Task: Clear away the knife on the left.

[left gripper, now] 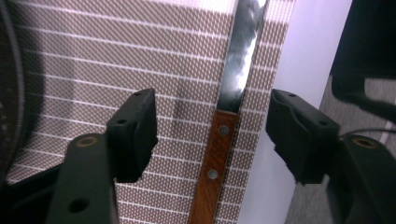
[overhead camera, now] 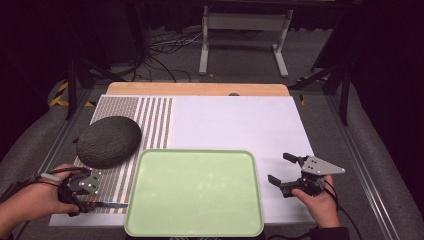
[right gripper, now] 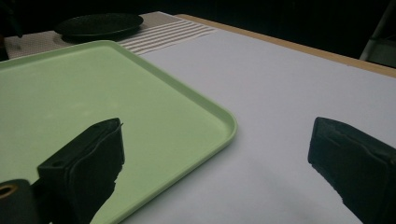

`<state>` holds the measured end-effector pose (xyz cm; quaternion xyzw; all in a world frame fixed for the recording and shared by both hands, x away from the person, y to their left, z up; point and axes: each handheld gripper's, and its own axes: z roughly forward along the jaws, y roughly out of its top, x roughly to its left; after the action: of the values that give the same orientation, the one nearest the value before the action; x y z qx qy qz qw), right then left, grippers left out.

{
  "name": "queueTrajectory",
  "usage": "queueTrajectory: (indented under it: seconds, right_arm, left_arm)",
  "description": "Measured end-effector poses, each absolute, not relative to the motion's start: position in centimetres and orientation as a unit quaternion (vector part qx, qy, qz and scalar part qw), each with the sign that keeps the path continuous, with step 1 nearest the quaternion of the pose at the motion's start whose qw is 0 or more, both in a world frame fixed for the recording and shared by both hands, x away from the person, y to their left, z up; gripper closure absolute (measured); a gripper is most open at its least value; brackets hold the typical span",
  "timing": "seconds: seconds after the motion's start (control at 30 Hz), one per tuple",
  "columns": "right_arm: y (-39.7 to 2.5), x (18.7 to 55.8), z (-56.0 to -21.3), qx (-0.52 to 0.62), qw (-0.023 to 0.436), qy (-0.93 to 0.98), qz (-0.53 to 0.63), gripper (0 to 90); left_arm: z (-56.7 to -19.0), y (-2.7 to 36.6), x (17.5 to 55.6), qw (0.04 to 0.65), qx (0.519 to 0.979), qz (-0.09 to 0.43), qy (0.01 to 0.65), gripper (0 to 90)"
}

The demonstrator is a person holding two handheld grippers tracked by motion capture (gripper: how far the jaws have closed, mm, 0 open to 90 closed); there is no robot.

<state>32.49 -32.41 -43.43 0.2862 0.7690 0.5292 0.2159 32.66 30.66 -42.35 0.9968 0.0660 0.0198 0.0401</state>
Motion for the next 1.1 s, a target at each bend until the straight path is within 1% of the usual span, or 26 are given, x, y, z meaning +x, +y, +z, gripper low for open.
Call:
queueTrajectory:
  seconds: [0.13, 0.17, 0.23, 0.4, 0.5, 0.53, 0.63, 0.8, 1.1]
  right_arm:
    - [-32.40, 32.49, -43.44, 0.286, 0.216, 0.770, 0.528, 4.1]
    - [-32.40, 32.49, -43.44, 0.285, 0.216, 0.770, 0.529, 4.1]
    - [-32.39, 32.49, -43.43, 0.285, 0.216, 0.770, 0.529, 4.1]
    - [-32.37, 32.50, -43.45, 0.284, 0.214, 0.770, 0.530, 4.1]
    - [-32.38, 32.50, -43.43, 0.285, 0.211, 0.767, 0.534, 4.1]
    - [-32.38, 32.47, -43.40, 0.286, 0.209, 0.766, 0.537, 4.1]
    - [-32.40, 32.43, -43.31, 0.285, 0.207, 0.763, 0.543, 4.2]
    - [-32.42, 32.42, -43.32, 0.285, 0.206, 0.763, 0.543, 4.2]
    - [-32.47, 32.41, -43.28, 0.285, 0.206, 0.762, 0.544, 4.2]
  left_arm:
    - [-42.76, 30.70, 32.69, 0.020, 0.998, 0.012, 0.056, 45.1]
    - [-42.85, 30.71, 32.70, 0.014, 0.998, 0.013, 0.052, 49.1]
    - [-42.96, 30.72, 32.76, 0.013, 0.999, 0.013, 0.047, 51.9]
    - [-43.34, 30.68, 32.57, -0.007, 0.999, 0.015, 0.035, 64.7]
    - [-43.33, 30.52, 32.44, -0.009, 1.000, 0.011, 0.026, 69.4]
    - [-43.33, 30.46, 32.32, -0.009, 1.000, 0.008, 0.021, 74.8]
    - [-43.34, 30.27, 32.14, -0.017, 1.000, 0.012, 0.005, 76.9]
    - [-43.33, 30.11, 32.09, -0.025, 1.000, 0.013, -0.006, 77.6]
    - [-42.92, 30.67, 32.21, -0.030, 0.999, 0.010, 0.008, 77.8]
